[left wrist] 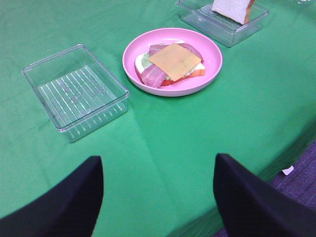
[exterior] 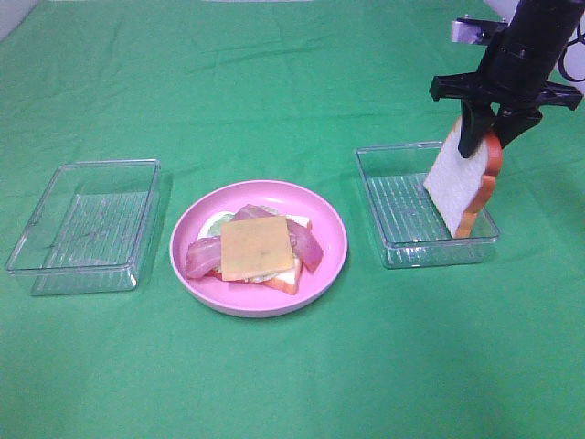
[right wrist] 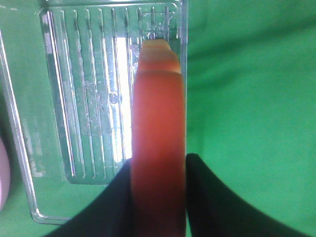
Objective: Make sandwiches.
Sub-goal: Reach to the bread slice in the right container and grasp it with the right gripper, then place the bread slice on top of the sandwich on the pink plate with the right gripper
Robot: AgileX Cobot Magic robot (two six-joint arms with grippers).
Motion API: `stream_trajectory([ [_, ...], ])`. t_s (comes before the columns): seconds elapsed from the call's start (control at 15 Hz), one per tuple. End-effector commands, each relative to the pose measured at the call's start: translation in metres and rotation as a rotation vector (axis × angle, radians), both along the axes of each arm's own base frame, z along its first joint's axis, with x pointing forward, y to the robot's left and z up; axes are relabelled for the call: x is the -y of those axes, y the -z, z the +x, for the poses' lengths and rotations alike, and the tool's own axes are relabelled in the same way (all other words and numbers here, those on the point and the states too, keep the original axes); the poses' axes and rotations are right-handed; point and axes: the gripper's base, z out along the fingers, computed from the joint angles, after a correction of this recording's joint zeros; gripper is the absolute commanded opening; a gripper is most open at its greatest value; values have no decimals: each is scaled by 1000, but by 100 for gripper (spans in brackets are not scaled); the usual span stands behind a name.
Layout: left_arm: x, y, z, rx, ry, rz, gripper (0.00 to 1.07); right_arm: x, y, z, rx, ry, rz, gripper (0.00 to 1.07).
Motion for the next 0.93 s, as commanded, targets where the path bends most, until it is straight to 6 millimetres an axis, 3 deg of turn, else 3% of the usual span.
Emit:
stream_trajectory([
  [0.07, -1, 0, -2, 23, 2, -21, 62, 3, -1, -1, -7, -13, -10, 6],
  [0.13, -1, 0, -2, 23, 2, -21, 62, 3, -1, -1, -8, -13, -10, 0],
  [0.27, -1, 0, -2, 23, 2, -21, 62, 1, -7, -3, -3, 0, 6, 0],
  [0.33, -1, 0, -2, 23, 2, -21, 62, -2, -23, -7, 31, 7, 40, 0],
  [0.67, -1, 0, -2, 23, 2, -21, 62, -18, -63, -18, 98, -13, 244, 0],
  [0.93, -1, 0, -2, 23, 2, -21, 62, -43, -58, -28, 36, -68, 557, 0],
])
